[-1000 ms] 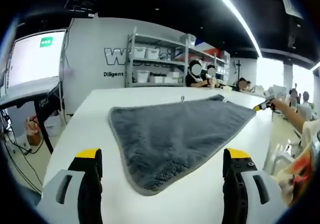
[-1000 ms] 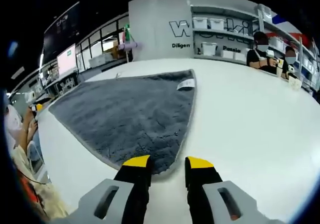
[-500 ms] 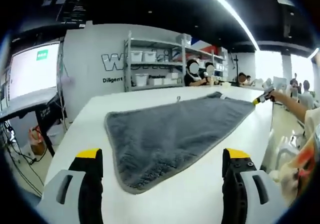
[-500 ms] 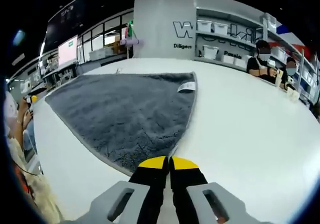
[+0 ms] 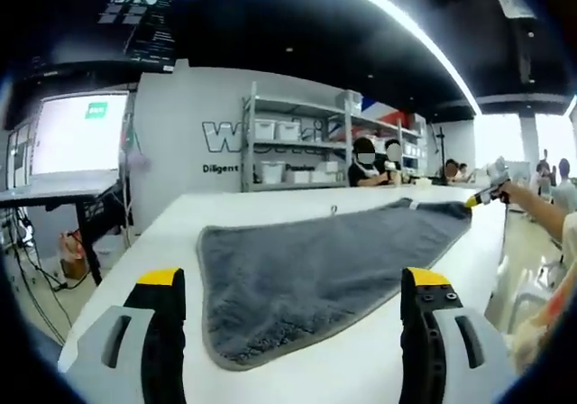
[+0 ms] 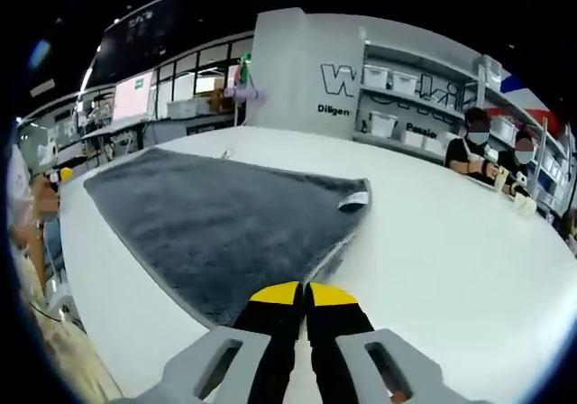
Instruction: Fold the towel on the table until its edges align and the towel forms a compact rectangular stack.
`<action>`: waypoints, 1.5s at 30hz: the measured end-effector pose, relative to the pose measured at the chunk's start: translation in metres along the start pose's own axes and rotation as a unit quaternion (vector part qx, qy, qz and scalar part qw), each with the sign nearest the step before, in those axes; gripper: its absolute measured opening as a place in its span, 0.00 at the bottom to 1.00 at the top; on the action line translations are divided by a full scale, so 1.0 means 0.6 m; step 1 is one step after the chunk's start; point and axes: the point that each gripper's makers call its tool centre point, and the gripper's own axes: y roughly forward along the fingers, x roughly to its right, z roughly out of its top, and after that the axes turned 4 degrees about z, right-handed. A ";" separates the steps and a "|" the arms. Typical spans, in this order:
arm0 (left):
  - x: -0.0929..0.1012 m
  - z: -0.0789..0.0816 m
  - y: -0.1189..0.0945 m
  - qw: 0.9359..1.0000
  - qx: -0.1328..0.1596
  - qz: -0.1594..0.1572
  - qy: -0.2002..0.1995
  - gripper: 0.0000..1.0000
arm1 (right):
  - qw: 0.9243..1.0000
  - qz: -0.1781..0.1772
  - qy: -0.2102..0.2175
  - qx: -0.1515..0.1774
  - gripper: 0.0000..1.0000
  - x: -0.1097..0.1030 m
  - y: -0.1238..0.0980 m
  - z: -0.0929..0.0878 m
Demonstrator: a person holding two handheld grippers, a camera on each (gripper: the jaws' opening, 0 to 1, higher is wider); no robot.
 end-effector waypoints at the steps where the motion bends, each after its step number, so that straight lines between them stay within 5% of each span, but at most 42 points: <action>1: 0.003 -0.004 0.000 1.000 -0.004 -0.001 0.004 0.97 | 1.000 0.002 -0.002 0.002 0.00 -0.004 0.002 0.005; 8: 0.032 -0.029 -0.005 0.998 -0.040 -0.016 0.048 0.97 | 1.000 0.014 -0.018 0.007 0.00 -0.040 0.023 0.034; 13: 0.051 -0.003 -0.019 0.998 -0.019 -0.020 0.054 0.94 | 0.999 0.040 -0.028 0.019 0.00 -0.094 0.041 0.055; 17: 0.059 0.000 -0.028 0.998 -0.019 -0.020 0.060 0.94 | 0.996 0.060 0.000 0.072 0.00 -0.132 0.053 0.090; 21: 0.065 0.001 -0.039 0.998 -0.014 -0.029 0.054 0.94 | 0.994 0.082 0.003 0.076 0.00 -0.172 0.076 0.094; 33: 0.044 -0.001 -0.060 0.999 -0.013 -0.016 0.046 0.94 | 0.986 0.138 -0.002 0.097 0.00 -0.287 0.123 0.133; 45: 0.045 0.001 -0.065 0.999 -0.010 -0.017 0.046 0.93 | 0.977 0.184 0.013 0.103 0.00 -0.363 0.152 0.159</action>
